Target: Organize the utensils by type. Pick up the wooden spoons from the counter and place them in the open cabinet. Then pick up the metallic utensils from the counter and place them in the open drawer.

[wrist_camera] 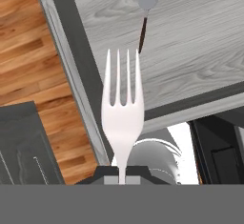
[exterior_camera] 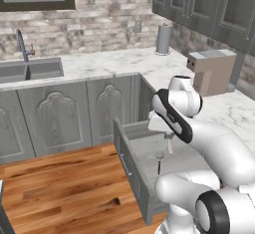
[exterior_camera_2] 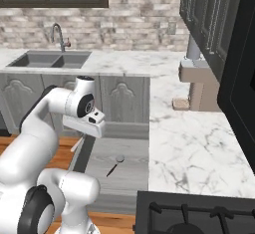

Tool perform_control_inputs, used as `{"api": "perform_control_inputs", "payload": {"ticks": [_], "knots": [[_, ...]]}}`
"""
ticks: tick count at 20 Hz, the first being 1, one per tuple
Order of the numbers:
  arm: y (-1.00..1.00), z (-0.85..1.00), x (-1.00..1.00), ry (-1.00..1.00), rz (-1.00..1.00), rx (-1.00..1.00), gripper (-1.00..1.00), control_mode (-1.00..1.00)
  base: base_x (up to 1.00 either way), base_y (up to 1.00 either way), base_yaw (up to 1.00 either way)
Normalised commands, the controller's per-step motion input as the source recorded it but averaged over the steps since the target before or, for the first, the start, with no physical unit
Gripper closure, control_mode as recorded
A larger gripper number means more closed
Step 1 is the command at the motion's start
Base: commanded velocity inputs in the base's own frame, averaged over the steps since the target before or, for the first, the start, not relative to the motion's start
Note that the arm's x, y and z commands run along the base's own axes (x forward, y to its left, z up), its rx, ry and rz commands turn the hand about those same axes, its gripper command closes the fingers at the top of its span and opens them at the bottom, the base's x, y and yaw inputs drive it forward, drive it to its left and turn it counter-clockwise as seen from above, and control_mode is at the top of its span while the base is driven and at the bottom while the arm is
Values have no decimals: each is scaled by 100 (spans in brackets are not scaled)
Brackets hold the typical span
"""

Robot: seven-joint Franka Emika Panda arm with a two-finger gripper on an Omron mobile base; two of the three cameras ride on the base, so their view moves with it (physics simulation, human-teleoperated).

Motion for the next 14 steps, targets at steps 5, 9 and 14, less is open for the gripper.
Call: {"api": "perform_control_inputs", "payload": {"ticks": [5, 9, 14], "knots": [[0, 0, 0, 0, 0, 0, 100, 100, 0, 0, 0], [-14, -4, 9, 10, 3, 0, 100, -100, 0, -5, 0], [-36, -10, 36, 15, 1, 0, 100, -100, 0, 0, 0]]}}
